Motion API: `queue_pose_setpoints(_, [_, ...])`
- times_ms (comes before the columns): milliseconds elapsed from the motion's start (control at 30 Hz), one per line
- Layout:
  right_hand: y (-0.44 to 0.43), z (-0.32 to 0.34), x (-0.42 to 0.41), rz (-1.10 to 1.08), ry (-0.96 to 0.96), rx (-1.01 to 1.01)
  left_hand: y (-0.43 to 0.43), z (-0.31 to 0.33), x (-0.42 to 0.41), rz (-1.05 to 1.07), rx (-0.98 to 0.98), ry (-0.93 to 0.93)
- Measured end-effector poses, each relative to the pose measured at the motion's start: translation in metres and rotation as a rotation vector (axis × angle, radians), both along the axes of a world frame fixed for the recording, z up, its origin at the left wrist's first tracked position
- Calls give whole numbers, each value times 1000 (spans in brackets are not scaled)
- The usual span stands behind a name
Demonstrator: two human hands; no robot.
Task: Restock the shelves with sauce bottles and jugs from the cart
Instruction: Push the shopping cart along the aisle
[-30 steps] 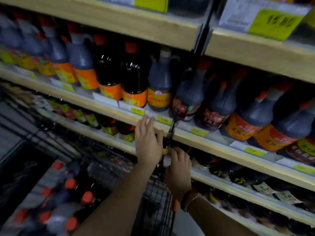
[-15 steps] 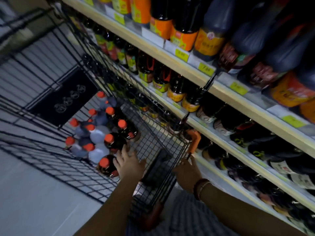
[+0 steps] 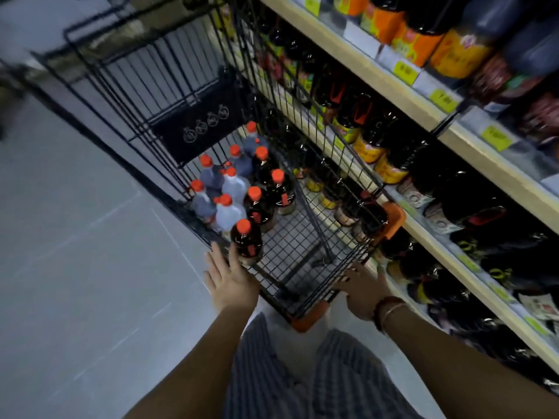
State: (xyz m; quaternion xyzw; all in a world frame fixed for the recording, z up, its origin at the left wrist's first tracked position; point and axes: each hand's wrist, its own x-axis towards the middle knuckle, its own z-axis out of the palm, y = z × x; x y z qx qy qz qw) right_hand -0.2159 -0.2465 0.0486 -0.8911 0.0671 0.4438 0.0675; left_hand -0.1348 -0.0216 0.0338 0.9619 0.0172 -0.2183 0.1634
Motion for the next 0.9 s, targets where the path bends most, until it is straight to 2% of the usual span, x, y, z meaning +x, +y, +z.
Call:
queue_pose_setpoints(133, [6, 1, -5, -11, -10, -34, 1, 2, -22, 16, -51, -12])
queue_pose_setpoints(300, [5, -3, -14, -15, -34, -2, -8, -6, -65, -33, 6, 105])
queue_pose_setpoints(400, [1, -4, -24, 55, -47, -2, -23, -11, -99, 21, -75, 195])
queue_pose_setpoints(500, [-4, -3, -33, 123, -51, 9, -40, -15, -127, 124, -112, 162])
queue_pose_setpoints(633, [-14, -8, -52, 187, -103, 24, -54, -15, -148, 104, 21, 104])
queue_pose_setpoints(733, [-31, -7, -71, 232, -86, 30, -64, -7, -163, 55, 132, 148])
queue_pose_setpoints(900, [-65, -7, -109, 243, -57, 53, -90, 5, -195, 65, 195, 225])
